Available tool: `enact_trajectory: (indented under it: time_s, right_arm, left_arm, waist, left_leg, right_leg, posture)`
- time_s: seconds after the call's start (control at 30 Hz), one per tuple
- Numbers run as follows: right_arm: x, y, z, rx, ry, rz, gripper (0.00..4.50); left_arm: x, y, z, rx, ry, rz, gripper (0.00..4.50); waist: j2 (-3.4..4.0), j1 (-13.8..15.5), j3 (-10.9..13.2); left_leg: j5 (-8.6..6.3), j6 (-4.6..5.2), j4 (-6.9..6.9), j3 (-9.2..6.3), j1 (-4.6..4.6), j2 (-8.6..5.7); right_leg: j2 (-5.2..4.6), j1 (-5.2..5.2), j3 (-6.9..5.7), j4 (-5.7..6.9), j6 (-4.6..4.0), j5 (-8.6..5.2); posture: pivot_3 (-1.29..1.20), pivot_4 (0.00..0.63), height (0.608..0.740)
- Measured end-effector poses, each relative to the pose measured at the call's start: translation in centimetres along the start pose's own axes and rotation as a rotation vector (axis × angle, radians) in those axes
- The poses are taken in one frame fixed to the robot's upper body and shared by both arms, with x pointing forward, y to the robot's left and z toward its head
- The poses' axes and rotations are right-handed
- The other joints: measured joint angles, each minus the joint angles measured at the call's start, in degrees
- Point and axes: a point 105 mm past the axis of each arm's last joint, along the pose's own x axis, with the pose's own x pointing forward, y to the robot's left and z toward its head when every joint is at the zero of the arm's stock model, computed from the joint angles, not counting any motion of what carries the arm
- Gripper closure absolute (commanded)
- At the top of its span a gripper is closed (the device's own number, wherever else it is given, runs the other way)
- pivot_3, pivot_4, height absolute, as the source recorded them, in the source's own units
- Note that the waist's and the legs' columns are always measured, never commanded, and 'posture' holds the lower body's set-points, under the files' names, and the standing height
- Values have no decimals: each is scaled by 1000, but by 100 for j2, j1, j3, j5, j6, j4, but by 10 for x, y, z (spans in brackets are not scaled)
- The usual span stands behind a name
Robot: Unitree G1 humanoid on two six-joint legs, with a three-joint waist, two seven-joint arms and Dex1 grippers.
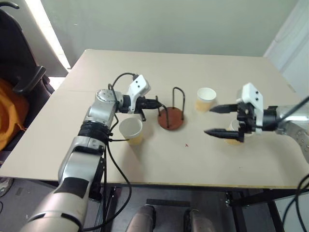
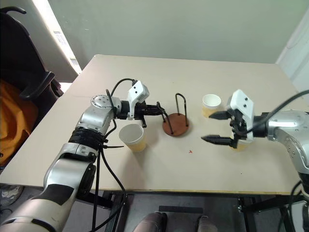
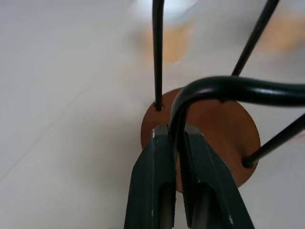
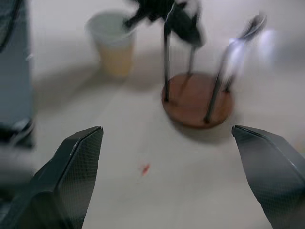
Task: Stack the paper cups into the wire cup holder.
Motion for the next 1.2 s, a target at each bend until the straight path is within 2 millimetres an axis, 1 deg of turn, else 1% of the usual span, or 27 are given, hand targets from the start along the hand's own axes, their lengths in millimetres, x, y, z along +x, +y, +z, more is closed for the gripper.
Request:
enact_trajectory:
  time_s: [0.07, 0.1, 0.2, 0.3, 0.4, 0.5, 0.6, 0.73, 0.77, 0.87, 0.93, 1.0, 1.03, 1.07, 1.2]
  right_arm:
    - [-2, 4, 1, -9, 5, 32, 0]
    - [-4, 5, 1, -16, 11, 40, 0]
    - [-11, 13, -7, -32, 75, 75, 0]
    - [-16, 14, -16, -35, 130, 69, 0]
    - [-20, 10, -18, -53, 157, 43, 0]
    - [-24, 8, -23, -56, 189, 22, 0]
    - [-26, 8, -25, -54, 194, 11, 0]
    - [-29, 9, -27, -51, 212, 8, 0]
    - [-29, 9, -28, -48, 220, 6, 0]
    - [-31, 7, -28, -53, 232, -7, 0]
    - [-31, 5, -26, -62, 232, -15, 0]
    - [-31, 4, -25, -70, 234, -24, 0]
    - [-31, 4, -26, -69, 237, -25, 0]
    - [-31, 3, -27, -69, 245, -29, 0]
    - [-37, -4, -34, -61, 283, -61, 0]
  left_arm:
    - [5, -17, 10, 45, -12, -83, 4493]
    - [9, -24, 11, 59, -7, -115, 4493]
    - [17, -42, 4, 70, 21, -189, 4493]
    - [24, -56, -7, 84, 65, -247, 4493]
    - [30, -59, -8, 111, 80, -255, 4493]
    - [36, -59, -9, 133, 87, -232, 4493]
    - [42, -60, -12, 144, 101, -212, 4493]
    - [44, -64, -29, 119, 148, -214, 4493]
    - [43, -64, -31, 119, 160, -212, 4493]
    - [42, -65, -29, 142, 183, -214, 3618]
    - [44, -66, -32, 130, 201, -211, 2930]
    - [45, -65, -33, 132, 214, -201, 2180]
    - [45, -65, -33, 132, 214, -201, 1889]
    - [45, -66, -33, 130, 214, -203, 1456]
    - [41, -69, -27, 150, 206, -226, 16]
  waist:
    - [0, 0, 0]
    - [1, -1, 0]
    - [0, -1, 0]
    - [1, -3, 0]
    - [1, -8, 0]
    - [0, -10, 0]
    - [2, -10, -1]
    - [3, -10, -1]
    - [3, -10, -2]
    - [4, -10, -2]
    - [4, -11, -2]
    - [4, -11, -2]
    - [4, -11, -2]
    - [4, -10, -2]
    - [4, -9, -2]
  left_leg:
    - [0, 0, 1, 12, 11, 4]
    - [0, 0, 1, 15, 17, 6]
    - [5, 2, 5, 13, 22, 9]
    - [7, 7, 16, 14, 23, 10]
    - [11, 17, 17, 14, 25, 10]
    - [6, 41, 20, 13, 28, 9]
    - [4, 44, 24, 15, 30, 9]
    - [9, 33, 23, 15, 30, 9]
    - [10, 33, 23, 15, 28, 9]
    - [8, 34, 25, 15, 29, 6]
    - [8, 34, 26, 15, 28, 6]
    - [8, 34, 26, 15, 30, 7]
    - [8, 34, 25, 15, 30, 7]
    - [8, 34, 25, 15, 30, 7]
    - [7, 35, 25, 15, 28, 6]
  right_leg:
    - [0, 2, 8, 4, 2, 0]
    - [0, 4, 10, 8, 3, 0]
    - [-1, 9, 9, 13, 6, 3]
    - [-2, 12, 12, 13, 11, 16]
    - [-3, 17, 13, 8, 13, 32]
    - [-5, 25, 13, 3, 14, 39]
    - [-5, 27, 14, 1, 16, 40]
    - [-5, 27, 14, 3, 18, 40]
    - [-5, 27, 13, 2, 18, 40]
    - [-6, 31, 15, -4, 19, 40]
    - [-7, 31, 16, -4, 20, 41]
    - [-6, 31, 16, -3, 20, 41]
    - [-6, 31, 15, -3, 20, 41]
    - [-6, 31, 15, -3, 20, 41]
    - [-7, 31, 16, -4, 21, 41]
  posture:
    - [0, 150, 740]
    - [0, 150, 740]
    - [0, 150, 740]
    - [0, 150, 740]
    - [0, 150, 740]
    - [0, 150, 740]
    - [0, 150, 740]
    - [0, 150, 740]
    - [0, 150, 740]
    - [0, 150, 740]
    - [0, 150, 740]
    - [0, 150, 740]
    - [0, 150, 740]
    - [0, 150, 740]
    - [0, 150, 740]
